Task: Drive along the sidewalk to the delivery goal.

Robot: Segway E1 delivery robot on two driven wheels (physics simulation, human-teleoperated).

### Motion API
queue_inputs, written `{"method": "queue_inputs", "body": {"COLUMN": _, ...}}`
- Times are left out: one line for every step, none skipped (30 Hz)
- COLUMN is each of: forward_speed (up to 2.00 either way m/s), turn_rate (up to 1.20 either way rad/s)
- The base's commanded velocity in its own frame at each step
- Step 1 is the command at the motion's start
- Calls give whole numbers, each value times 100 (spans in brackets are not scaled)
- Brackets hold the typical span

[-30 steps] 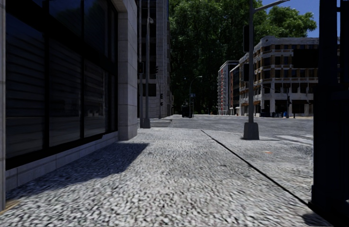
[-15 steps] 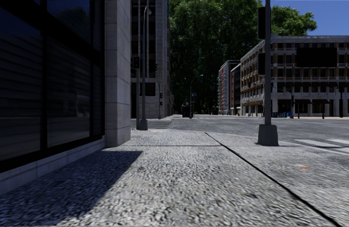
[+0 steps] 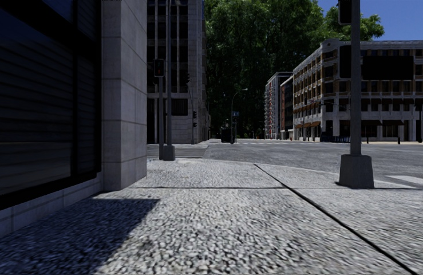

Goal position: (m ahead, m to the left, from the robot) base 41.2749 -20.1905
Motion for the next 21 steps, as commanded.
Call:
{"method": "queue_inputs", "body": {"forward_speed": 200, "turn_rate": 0}}
{"method": "queue_inputs", "body": {"forward_speed": 200, "turn_rate": 0}}
{"method": "queue_inputs", "body": {"forward_speed": 200, "turn_rate": 0}}
{"method": "queue_inputs", "body": {"forward_speed": 200, "turn_rate": 0}}
{"method": "queue_inputs", "body": {"forward_speed": 200, "turn_rate": 0}}
{"method": "queue_inputs", "body": {"forward_speed": 200, "turn_rate": 0}}
{"method": "queue_inputs", "body": {"forward_speed": 200, "turn_rate": 0}}
{"method": "queue_inputs", "body": {"forward_speed": 200, "turn_rate": 0}}
{"method": "queue_inputs", "body": {"forward_speed": 200, "turn_rate": 0}}
{"method": "queue_inputs", "body": {"forward_speed": 200, "turn_rate": 0}}
{"method": "queue_inputs", "body": {"forward_speed": 200, "turn_rate": 0}}
{"method": "queue_inputs", "body": {"forward_speed": 200, "turn_rate": 0}}
{"method": "queue_inputs", "body": {"forward_speed": 200, "turn_rate": 0}}
{"method": "queue_inputs", "body": {"forward_speed": 200, "turn_rate": 0}}
{"method": "queue_inputs", "body": {"forward_speed": 200, "turn_rate": 0}}
{"method": "queue_inputs", "body": {"forward_speed": 200, "turn_rate": 0}}
{"method": "queue_inputs", "body": {"forward_speed": 200, "turn_rate": 0}}
{"method": "queue_inputs", "body": {"forward_speed": 200, "turn_rate": 0}}
{"method": "queue_inputs", "body": {"forward_speed": 200, "turn_rate": 0}}
{"method": "queue_inputs", "body": {"forward_speed": 200, "turn_rate": 0}}
{"method": "queue_inputs", "body": {"forward_speed": 200, "turn_rate": 0}}
